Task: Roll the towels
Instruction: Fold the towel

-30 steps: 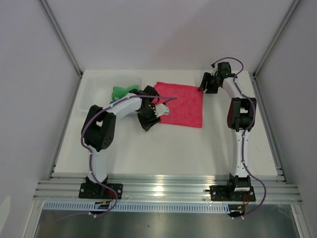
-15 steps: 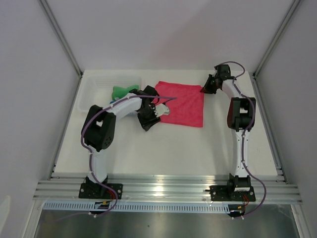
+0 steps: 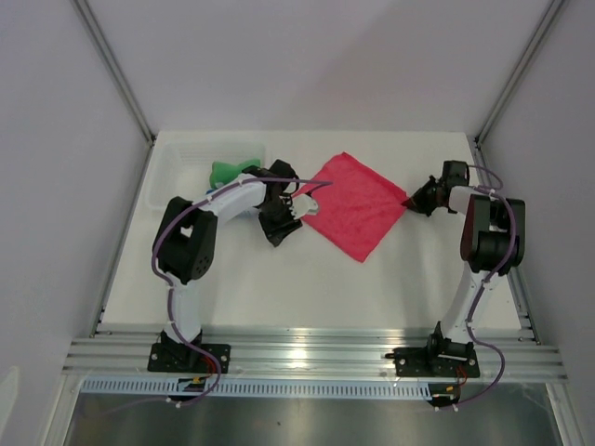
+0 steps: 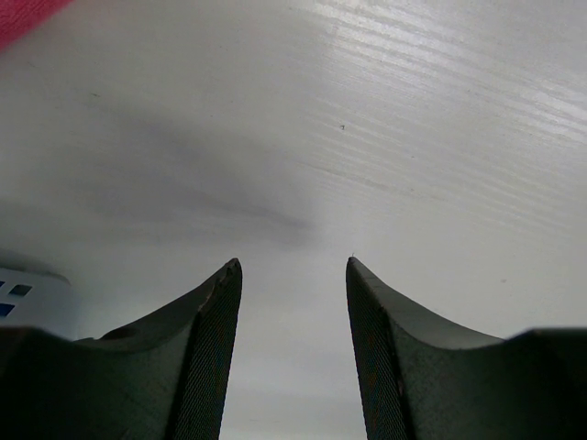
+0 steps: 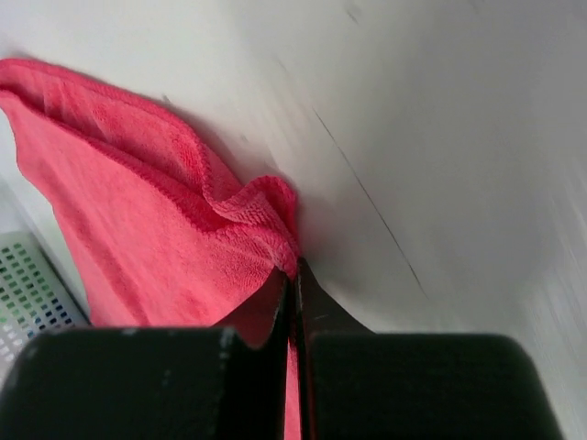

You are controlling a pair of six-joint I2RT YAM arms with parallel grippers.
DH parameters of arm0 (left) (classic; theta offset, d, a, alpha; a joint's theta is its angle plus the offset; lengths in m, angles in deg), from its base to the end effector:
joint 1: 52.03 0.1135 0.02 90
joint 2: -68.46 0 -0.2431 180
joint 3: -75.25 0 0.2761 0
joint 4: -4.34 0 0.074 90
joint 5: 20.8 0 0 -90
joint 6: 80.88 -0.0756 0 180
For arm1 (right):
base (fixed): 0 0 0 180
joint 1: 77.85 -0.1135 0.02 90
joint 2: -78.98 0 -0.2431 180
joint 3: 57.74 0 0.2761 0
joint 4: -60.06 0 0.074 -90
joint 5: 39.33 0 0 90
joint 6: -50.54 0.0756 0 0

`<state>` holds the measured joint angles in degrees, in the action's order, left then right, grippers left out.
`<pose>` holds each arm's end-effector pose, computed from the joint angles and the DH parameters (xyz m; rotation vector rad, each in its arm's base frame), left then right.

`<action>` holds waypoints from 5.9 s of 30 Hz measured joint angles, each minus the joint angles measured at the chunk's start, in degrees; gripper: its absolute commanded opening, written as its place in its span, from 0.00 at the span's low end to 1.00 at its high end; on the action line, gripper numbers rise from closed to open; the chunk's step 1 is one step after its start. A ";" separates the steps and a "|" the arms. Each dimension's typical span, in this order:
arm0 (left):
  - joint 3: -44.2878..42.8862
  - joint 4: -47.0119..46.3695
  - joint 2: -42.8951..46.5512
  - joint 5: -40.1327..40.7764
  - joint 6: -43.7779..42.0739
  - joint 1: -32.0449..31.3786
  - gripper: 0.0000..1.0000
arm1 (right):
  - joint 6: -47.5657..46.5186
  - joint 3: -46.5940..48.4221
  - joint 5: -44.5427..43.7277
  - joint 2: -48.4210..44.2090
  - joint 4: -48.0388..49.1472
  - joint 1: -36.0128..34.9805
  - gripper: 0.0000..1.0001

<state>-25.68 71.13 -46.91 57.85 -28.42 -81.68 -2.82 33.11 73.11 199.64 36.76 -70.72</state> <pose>0.3525 -0.2178 0.1179 1.6582 2.4555 -0.2781 0.4698 -0.0297 0.0703 0.7875 2.4095 0.7001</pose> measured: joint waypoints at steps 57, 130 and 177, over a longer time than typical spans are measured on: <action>7.28 0.70 3.89 -8.39 -5.88 -13.62 0.54 | -23.93 7.32 -13.11 -1.11 -7.93 -13.57 0.26; 21.22 -10.69 12.72 -7.89 -27.06 -17.86 0.63 | -44.54 -32.41 -1.79 -55.65 4.87 -4.70 0.60; 19.76 -15.52 11.08 -8.41 -19.32 -14.67 0.01 | -113.66 -43.78 3.54 -43.89 -11.85 -17.86 0.33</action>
<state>-5.92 55.61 -35.83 49.43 -47.74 -96.35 -116.47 -10.67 76.65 155.75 24.92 -88.58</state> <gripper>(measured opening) 0.012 0.374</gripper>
